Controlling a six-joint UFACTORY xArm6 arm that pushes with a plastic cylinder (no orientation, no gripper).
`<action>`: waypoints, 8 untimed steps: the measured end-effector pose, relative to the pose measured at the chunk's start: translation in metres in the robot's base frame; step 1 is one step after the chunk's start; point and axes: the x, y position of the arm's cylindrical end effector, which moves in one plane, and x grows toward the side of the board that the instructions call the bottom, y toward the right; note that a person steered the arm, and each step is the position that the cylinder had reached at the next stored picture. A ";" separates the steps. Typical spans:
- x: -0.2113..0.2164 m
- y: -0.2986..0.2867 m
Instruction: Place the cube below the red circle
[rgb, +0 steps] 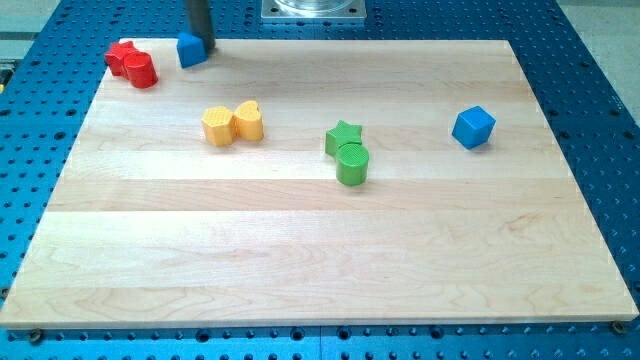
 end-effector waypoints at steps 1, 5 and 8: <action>0.001 0.044; 0.023 0.153; 0.087 0.379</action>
